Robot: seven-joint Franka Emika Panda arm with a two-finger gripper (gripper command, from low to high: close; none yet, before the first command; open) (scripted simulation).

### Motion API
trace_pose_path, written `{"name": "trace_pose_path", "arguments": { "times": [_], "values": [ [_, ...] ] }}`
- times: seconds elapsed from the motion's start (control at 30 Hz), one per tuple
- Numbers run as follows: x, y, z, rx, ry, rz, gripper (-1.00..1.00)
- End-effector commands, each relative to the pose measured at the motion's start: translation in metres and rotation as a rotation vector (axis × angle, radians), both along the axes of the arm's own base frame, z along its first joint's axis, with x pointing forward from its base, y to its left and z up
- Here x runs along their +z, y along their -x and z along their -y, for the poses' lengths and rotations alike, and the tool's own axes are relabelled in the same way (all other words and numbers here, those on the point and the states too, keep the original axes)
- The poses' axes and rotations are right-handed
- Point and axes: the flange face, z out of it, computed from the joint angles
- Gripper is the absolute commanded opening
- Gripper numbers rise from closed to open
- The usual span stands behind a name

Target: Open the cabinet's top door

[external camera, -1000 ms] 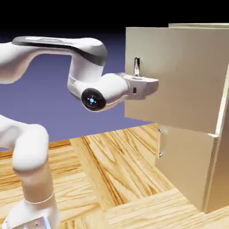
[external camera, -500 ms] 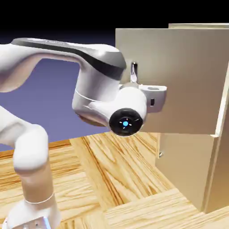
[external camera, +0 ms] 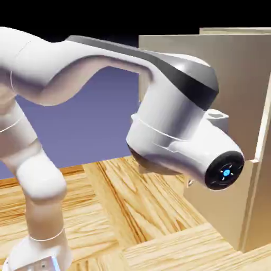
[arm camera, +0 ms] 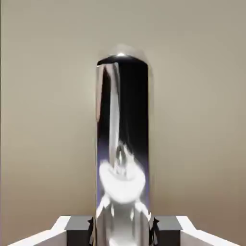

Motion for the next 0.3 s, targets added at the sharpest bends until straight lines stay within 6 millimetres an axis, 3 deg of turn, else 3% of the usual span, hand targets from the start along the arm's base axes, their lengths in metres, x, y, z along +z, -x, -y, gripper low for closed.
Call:
{"name": "trace_pose_path", "arguments": {
  "times": [0.0, 0.27],
  "values": [
    [0.000, -0.001, 0.003, 0.007, 0.000, 0.000, -1.00],
    [-0.001, -0.007, 0.021, 0.066, -0.001, -0.001, -1.00]
  ]
}}
